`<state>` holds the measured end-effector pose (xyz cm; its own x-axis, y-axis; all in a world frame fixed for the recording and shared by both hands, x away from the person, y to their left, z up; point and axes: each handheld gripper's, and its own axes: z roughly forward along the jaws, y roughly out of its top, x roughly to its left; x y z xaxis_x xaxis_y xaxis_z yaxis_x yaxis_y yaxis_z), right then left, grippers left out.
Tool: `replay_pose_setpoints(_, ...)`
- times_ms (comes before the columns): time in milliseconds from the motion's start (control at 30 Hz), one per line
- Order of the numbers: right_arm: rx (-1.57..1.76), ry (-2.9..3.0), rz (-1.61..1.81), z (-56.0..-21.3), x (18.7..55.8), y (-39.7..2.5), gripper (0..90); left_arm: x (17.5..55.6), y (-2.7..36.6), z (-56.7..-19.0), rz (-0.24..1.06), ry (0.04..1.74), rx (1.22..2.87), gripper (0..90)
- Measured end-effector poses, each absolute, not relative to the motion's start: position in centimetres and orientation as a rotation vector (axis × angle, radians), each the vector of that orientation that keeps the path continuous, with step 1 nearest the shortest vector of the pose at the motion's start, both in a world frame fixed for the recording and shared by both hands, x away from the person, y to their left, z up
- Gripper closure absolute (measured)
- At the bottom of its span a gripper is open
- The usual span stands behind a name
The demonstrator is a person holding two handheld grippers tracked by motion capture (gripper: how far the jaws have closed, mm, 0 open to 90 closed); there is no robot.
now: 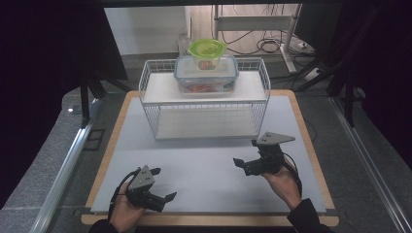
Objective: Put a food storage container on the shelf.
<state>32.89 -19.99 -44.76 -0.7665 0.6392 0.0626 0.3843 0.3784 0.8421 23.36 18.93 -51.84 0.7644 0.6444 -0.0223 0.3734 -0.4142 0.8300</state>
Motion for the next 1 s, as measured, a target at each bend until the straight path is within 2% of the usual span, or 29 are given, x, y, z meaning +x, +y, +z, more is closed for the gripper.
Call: replay_pose_setpoints(1000, 0.968, 2.349, 1.143, -48.8, 28.7, -24.0, 1.2, 23.4, 18.5, -52.2, 0.398, 0.765, 2.118, 1.8)
